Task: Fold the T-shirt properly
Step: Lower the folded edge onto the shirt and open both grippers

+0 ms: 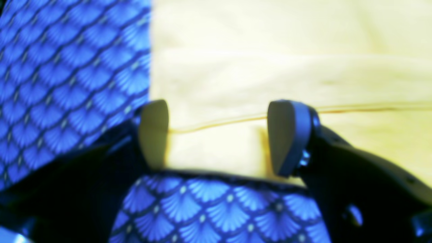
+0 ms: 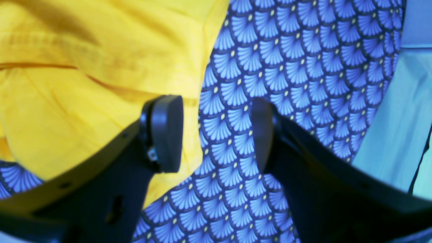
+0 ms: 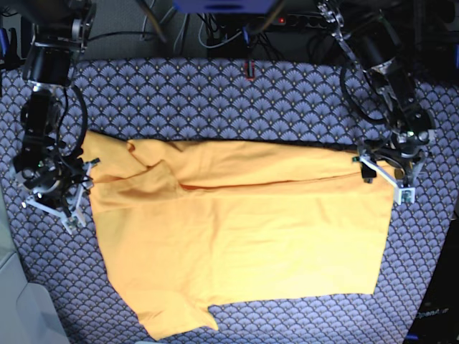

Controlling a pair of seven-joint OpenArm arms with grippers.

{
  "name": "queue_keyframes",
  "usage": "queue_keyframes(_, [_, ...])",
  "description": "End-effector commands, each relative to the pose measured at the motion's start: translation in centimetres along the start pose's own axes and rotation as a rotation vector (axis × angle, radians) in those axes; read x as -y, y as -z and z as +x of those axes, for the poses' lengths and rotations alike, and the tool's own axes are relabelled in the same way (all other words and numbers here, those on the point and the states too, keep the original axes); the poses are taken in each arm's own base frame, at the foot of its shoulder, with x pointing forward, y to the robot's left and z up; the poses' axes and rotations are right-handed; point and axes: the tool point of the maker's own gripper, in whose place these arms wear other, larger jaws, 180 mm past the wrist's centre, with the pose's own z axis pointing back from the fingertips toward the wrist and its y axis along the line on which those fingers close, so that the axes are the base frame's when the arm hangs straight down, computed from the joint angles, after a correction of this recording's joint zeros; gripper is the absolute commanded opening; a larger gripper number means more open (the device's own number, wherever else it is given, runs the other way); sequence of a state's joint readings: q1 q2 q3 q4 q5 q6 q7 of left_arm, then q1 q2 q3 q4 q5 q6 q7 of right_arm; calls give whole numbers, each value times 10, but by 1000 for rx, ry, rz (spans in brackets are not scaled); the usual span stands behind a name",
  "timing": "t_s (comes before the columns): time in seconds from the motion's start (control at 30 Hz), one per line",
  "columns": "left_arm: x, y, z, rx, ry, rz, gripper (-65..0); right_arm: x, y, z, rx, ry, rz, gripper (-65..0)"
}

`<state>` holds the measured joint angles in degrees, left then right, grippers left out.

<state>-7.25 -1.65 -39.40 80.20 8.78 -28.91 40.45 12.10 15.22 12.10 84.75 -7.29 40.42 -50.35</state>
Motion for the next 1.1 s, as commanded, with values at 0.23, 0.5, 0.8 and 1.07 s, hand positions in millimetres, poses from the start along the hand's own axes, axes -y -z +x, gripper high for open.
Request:
queue_keyframes(0.23, [-15, 0, 0, 30, -100, 28, -209, 14, -6, 13, 39, 1, -36, -318])
queue_keyframes(0.5, [-8, 10, -8, 45, -120, 2, -209, 14, -6, 13, 39, 1, -36, -318])
queue_keyframes(0.8, [-8, 12, -6, 47, -128, -2, -210, 14, -6, 13, 38, 2, -35, -318])
queue_keyframes(1.07, [-1, 21, 5, 56, -147, -25, -245, 9, -5, 4, 21, -1, -26, -318])
